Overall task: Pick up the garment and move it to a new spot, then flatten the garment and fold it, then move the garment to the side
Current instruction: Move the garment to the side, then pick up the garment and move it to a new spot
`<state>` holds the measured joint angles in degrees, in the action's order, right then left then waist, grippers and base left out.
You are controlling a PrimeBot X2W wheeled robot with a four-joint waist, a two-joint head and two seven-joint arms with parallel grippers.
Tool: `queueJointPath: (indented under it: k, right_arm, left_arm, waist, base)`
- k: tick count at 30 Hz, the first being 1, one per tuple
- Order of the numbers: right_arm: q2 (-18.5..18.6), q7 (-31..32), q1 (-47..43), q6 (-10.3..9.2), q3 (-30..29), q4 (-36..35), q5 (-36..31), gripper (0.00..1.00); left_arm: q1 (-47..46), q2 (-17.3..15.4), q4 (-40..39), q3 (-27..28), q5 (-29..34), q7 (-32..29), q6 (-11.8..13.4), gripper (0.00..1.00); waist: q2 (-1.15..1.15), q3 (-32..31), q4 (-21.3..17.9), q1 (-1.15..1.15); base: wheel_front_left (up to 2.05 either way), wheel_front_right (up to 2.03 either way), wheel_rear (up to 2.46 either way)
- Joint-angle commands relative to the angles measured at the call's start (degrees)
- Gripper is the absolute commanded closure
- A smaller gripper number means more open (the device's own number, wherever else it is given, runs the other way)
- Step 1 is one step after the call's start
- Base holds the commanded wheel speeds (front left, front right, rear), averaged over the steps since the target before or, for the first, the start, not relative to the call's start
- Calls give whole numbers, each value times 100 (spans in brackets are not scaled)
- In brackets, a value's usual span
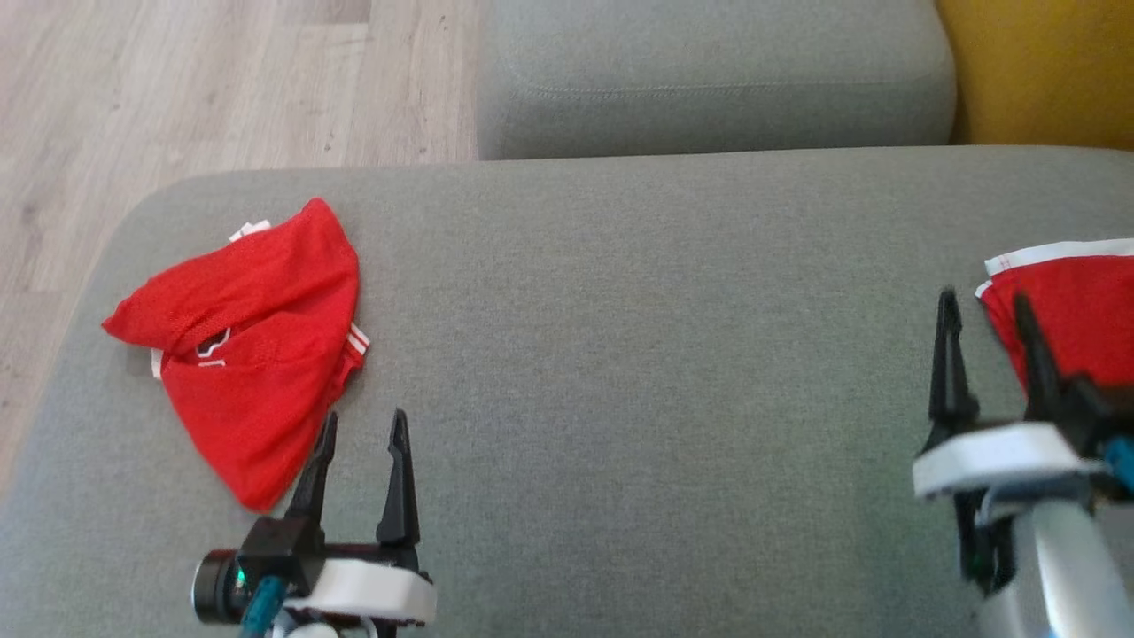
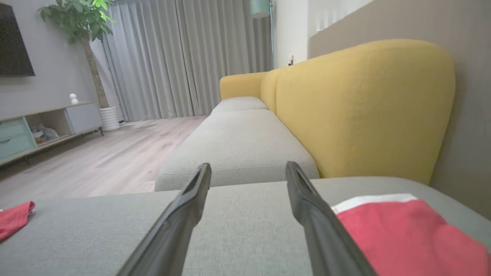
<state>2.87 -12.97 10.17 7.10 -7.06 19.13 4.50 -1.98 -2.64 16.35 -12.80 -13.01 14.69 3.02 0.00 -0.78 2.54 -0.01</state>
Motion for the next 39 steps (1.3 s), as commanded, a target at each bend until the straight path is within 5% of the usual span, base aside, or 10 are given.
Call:
queueJointPath:
  k: [1, 10, 28, 39]
  right_arm:
    - [5, -106, 54, 39, 293, -185, 192, 0]
    - [2, -199, -750, 39, 876, -122, 590, 0]
    - [1, -202, -906, 39, 936, -395, 705, 0]
    - [1, -203, -1068, 39, 1317, -496, 779, 0]
  left_arm:
    - [-132, -23, -173, 174, 46, 31, 15, 0]
    - [38, -23, -181, 203, 24, 31, 34, 0]
    - [48, -23, -202, 186, -22, 31, 61, 0]
    - [-8, -23, -143, 295, 87, 31, 66, 0]
  waist:
    - [0, -25, -5, 1]
    - [0, -124, -64, 1]
    - [0, -141, -51, 1]
    - [0, -208, 718, 1]
  base:
    - [0, 0, 0]
    - [0, 0, 0]
    - [0, 0, 0]
    - [0, 0, 0]
